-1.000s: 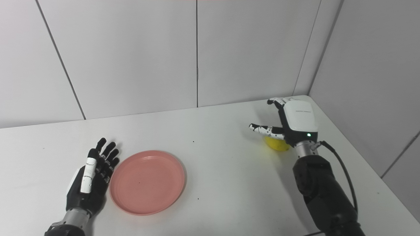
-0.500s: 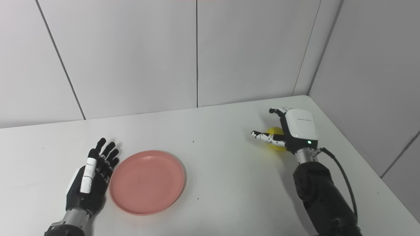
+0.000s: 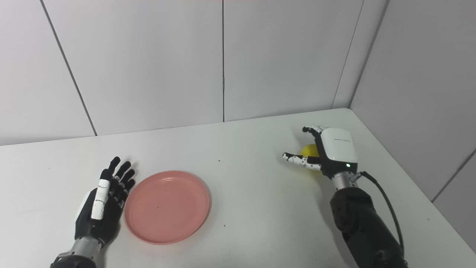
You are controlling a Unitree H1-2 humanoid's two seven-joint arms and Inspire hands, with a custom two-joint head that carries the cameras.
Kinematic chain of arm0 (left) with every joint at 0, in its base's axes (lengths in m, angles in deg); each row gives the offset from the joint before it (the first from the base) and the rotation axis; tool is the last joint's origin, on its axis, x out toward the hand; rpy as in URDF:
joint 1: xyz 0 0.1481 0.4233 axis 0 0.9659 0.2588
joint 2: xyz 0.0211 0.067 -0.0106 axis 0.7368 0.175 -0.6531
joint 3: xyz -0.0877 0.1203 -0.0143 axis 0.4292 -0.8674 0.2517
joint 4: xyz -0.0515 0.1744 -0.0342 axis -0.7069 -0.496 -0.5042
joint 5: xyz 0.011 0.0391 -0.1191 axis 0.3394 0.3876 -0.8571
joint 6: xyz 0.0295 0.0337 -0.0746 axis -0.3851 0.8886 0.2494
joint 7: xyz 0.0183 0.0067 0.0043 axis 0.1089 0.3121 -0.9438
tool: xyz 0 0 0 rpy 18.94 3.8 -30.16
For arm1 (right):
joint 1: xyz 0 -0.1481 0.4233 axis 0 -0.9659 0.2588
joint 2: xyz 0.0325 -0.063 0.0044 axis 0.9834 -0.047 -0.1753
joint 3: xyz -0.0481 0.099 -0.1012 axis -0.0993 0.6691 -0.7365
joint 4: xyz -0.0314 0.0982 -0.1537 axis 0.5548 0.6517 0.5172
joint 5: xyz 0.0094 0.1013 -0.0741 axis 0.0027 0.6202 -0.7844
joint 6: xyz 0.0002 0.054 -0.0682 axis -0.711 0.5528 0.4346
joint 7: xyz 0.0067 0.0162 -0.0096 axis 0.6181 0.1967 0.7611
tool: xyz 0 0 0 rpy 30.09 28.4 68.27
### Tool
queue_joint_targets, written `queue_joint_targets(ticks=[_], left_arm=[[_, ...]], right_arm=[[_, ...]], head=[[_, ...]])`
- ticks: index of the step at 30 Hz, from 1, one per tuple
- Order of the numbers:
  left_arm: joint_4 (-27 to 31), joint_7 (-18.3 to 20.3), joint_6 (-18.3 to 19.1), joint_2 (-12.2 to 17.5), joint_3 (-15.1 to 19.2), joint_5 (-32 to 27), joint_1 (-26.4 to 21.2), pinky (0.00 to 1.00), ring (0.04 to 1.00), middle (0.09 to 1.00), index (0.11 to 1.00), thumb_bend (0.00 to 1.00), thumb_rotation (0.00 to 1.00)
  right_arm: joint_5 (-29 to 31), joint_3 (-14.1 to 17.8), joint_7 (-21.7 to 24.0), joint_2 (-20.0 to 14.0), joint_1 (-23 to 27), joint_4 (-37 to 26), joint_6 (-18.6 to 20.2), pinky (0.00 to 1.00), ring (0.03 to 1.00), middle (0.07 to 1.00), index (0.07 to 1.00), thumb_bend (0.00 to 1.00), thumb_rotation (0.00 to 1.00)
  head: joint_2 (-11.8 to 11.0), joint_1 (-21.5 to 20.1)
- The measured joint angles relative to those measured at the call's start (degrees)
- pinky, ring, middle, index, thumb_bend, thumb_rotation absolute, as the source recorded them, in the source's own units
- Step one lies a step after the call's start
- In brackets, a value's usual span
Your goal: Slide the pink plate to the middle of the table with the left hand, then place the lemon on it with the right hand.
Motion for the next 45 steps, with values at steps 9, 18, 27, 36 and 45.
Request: queue_joint_targets(ticks=[9, 18, 27, 36, 45], left_arm=[[0.1, 0.0, 0.0, 0.0, 0.0, 0.0, 0.1, 1.0, 0.971, 0.961, 1.0, 0.8, 0.74], [0.2, 0.0, 0.0, -0.1, 0.1, -0.6, 0.2, 1.0, 0.963, 0.955, 1.0, 0.8, 0.73], [0.7, -0.1, 0.2, -0.1, 0.0, -0.6, 0.6, 1.0, 0.961, 0.955, 1.0, 0.81, 0.73], [1.0, -0.2, 0.2, -0.3, 0.0, -0.6, 0.8, 1.0, 0.961, 0.951, 1.0, 0.81, 0.73], [1.3, -0.2, 0.3, -0.3, 0.0, -0.6, 1.0, 1.0, 0.96, 0.95, 1.0, 0.81, 0.73]], right_arm=[[0.2, 0.0, -0.1, -0.4, -0.1, 0.9, 0.0, 0.61, 0.698, 0.728, 0.697, 0.81, 0.78], [1.1, 0.0, -0.1, -0.9, -0.2, 1.7, 0.0, 0.64, 0.711, 0.736, 0.704, 0.83, 0.79], [1.6, -0.2, 1.6, -0.8, -0.2, 1.7, 1.8, 0.65, 0.735, 0.751, 0.712, 0.81, 0.78], [2.1, -1.2, 2.1, -0.8, -0.2, 4.3, 2.6, 0.64, 0.736, 0.753, 0.719, 0.82, 0.79], [3.6, -1.1, 2.1, -0.8, -0.2, 4.9, 2.7, 0.56, 0.668, 0.727, 0.707, 0.81, 0.75]], head=[[0.0, 0.1], [0.1, 0.4], [0.4, 0.6], [0.5, 0.8], [0.6, 1.1]])
